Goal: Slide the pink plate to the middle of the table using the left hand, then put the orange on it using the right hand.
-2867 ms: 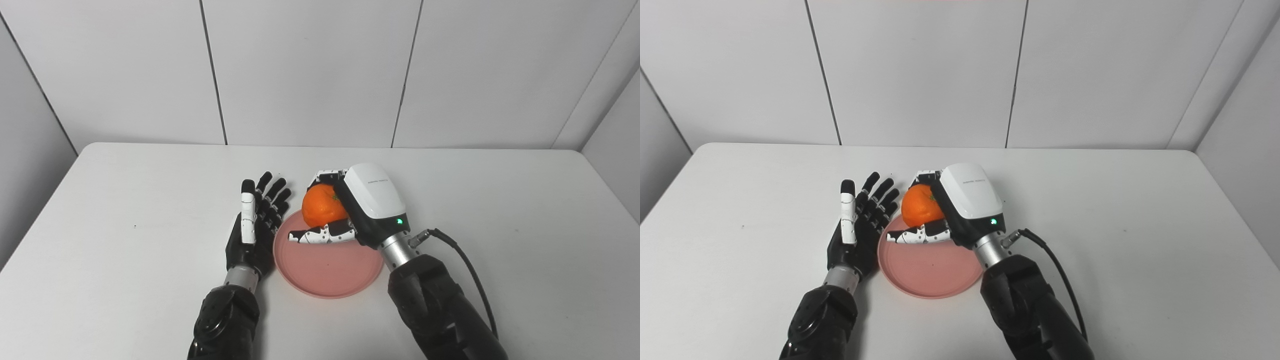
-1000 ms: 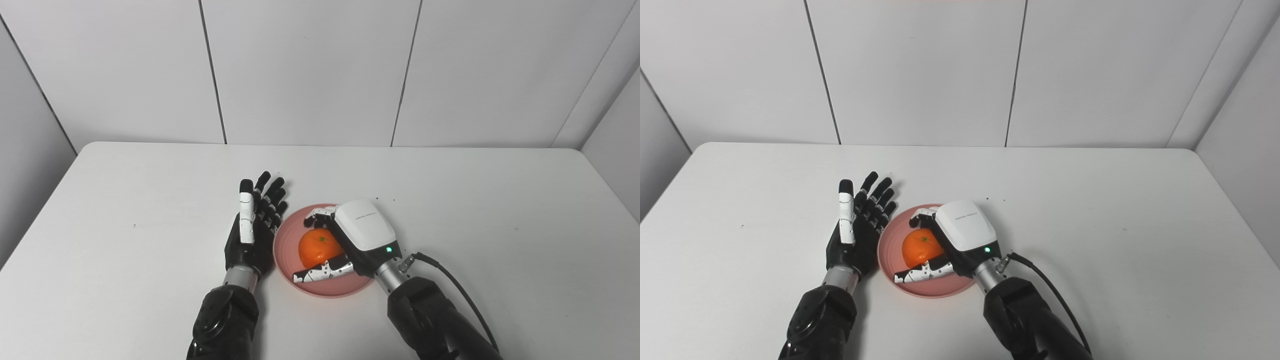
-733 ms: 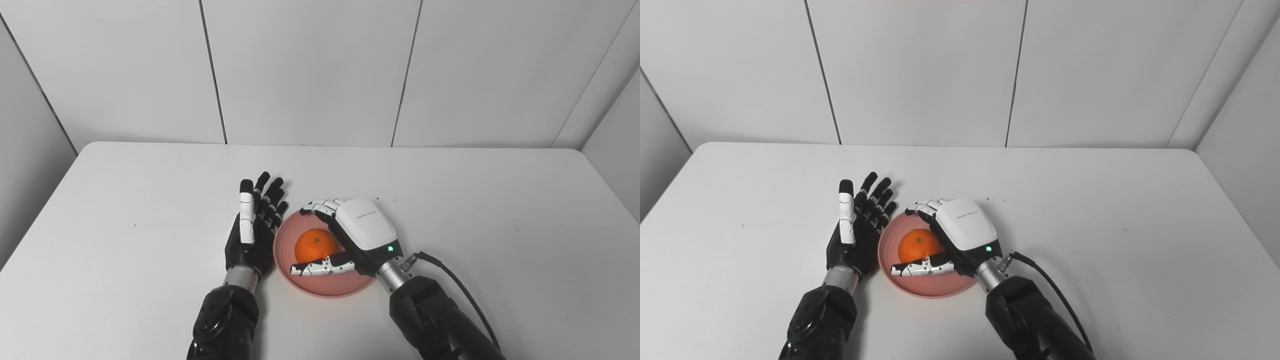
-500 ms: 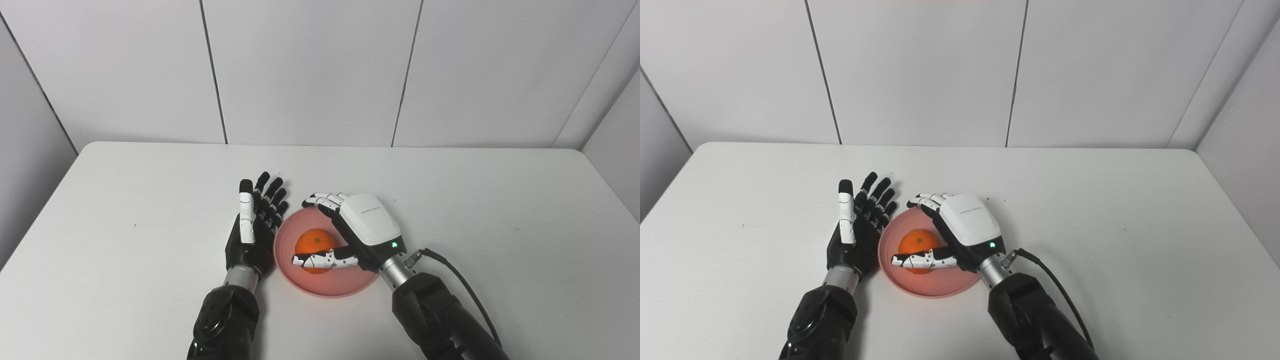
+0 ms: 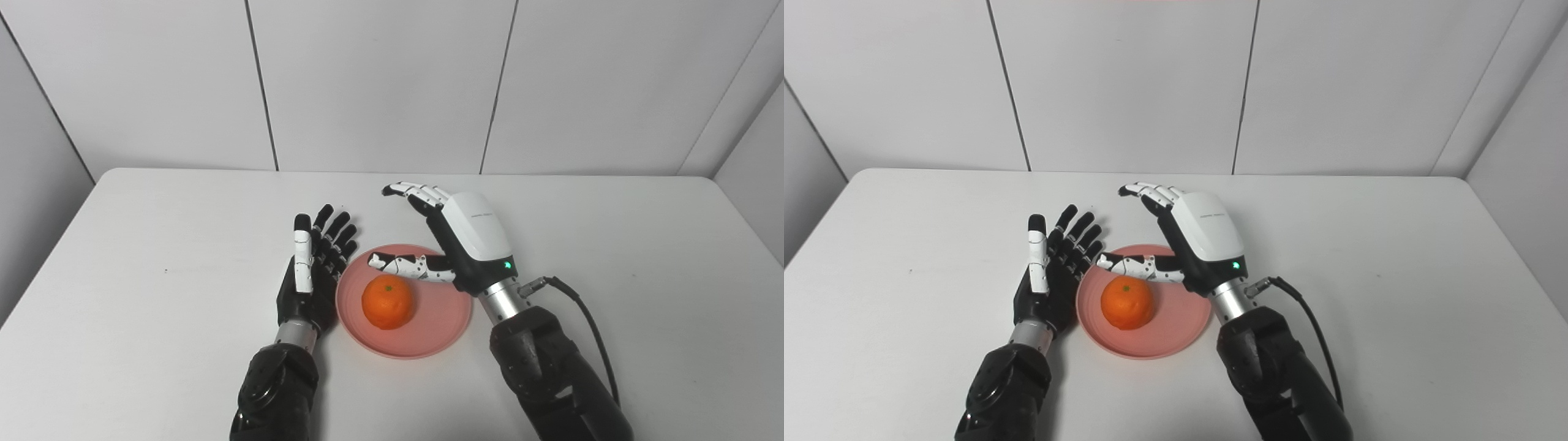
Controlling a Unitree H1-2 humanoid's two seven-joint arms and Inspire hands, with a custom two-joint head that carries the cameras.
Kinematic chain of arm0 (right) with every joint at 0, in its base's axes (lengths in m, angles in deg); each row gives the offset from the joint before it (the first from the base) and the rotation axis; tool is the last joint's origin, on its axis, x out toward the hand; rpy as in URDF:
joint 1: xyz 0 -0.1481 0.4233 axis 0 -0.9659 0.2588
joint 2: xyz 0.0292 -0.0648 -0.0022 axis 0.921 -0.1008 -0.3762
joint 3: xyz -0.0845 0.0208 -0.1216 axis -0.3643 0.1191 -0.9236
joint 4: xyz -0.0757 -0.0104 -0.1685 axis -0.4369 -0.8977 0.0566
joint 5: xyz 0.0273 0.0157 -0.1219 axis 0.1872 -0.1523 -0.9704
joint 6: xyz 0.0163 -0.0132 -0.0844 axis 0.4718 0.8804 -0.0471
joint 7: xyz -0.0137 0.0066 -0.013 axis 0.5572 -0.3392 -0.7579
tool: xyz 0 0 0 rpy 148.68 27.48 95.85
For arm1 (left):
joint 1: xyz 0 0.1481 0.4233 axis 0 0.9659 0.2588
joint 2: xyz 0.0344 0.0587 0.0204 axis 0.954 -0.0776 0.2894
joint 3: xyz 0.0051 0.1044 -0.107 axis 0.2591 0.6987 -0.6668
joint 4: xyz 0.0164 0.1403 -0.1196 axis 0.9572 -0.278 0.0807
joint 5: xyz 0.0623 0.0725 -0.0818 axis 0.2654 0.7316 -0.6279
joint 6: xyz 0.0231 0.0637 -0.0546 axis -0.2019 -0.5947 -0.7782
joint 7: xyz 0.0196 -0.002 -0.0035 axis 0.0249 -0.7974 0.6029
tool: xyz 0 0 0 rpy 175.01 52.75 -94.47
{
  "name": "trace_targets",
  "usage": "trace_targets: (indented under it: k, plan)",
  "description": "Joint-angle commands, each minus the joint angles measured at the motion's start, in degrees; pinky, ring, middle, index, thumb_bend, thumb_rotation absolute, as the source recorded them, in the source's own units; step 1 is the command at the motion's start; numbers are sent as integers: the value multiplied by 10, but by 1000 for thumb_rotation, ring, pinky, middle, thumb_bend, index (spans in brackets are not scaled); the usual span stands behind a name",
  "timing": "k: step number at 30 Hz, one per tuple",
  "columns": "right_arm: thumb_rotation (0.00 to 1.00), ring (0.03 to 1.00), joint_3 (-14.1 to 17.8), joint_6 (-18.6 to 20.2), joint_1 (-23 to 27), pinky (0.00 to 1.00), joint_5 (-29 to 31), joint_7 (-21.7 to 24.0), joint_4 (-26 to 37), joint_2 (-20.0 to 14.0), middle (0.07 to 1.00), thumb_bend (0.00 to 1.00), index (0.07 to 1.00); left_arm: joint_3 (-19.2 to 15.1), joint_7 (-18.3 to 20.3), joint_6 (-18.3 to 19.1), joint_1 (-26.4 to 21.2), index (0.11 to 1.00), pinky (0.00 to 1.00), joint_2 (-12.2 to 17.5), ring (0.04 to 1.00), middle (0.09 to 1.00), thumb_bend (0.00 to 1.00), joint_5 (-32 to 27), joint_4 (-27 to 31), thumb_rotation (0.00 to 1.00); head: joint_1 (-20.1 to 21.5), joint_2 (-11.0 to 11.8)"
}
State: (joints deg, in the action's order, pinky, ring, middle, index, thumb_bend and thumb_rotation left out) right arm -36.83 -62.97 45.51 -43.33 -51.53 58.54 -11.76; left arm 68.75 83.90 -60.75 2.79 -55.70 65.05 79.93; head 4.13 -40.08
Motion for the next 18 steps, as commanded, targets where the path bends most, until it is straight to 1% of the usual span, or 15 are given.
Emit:
trace_targets:
  k: [1,4,6,7,8,9,10,11,12,14,15,16,18]
  plan:
    - [1000,802,29,7,16,717,49,2,11,12,807,954,780,-6,-34,-5,16,912,970,7,904,882,920,31,-26,819,0,0]
    - [1000,861,66,3,3,795,137,9,-1,33,844,927,803,-4,-38,-60,3,903,963,19,906,902,913,69,-38,816,0,0]
    - [1000,886,91,-8,-2,835,203,12,-17,48,884,901,819,-7,-42,-86,-5,893,973,25,913,913,925,84,-47,798,0,0]
    - [1000,887,104,-11,-4,842,234,13,-25,56,889,902,834,-7,-43,-98,-8,888,991,27,927,923,931,90,-51,786,-1,-2]
    - [1000,889,120,-5,-7,863,265,11,-30,68,886,913,842,-8,-44,-110,-10,889,997,31,936,929,934,96,-55,784,-1,-2]
    - [1000,893,139,11,-10,908,296,8,-33,84,880,936,847,-7,-44,-121,-13,896,999,35,947,937,935,104,-58,788,-1,-2]
    - [1000,894,155,27,-12,921,320,4,-34,98,879,942,848,-6,-43,-131,-15,898,999,39,949,939,935,108,-61,790,-1,-2]
    - [1000,897,172,39,-14,959,347,-1,-37,111,875,957,854,-4,-44,-140,-17,903,1000,43,957,944,934,117,-63,789,-1,-2]
    - [1000,902,185,47,-15,983,368,-4,-39,120,877,937,869,-2,-46,-147,-18,913,1000,46,968,955,935,124,-64,798,-1,-2]
    - [1000,907,207,55,-19,996,400,-6,-45,129,881,919,882,4,-53,-157,-19,918,1000,53,974,962,936,145,-65,806,-1,-2]
    - [1000,917,215,57,-21,999,413,-7,-48,132,889,923,896,6,-56,-161,-19,940,1000,56,983,974,948,155,-66,827,-1,-2]
    - [1000,920,222,59,-24,1000,423,-8,-54,132,891,924,901,9,-62,-174,-20,947,1000,59,986,978,952,169,-71,834,0,-2]
    - [1000,921,230,59,-30,1000,435,-10,-64,130,900,926,909,14,-74,-195,-22,963,1000,65,996,982,939,192,-80,841,0,-2]
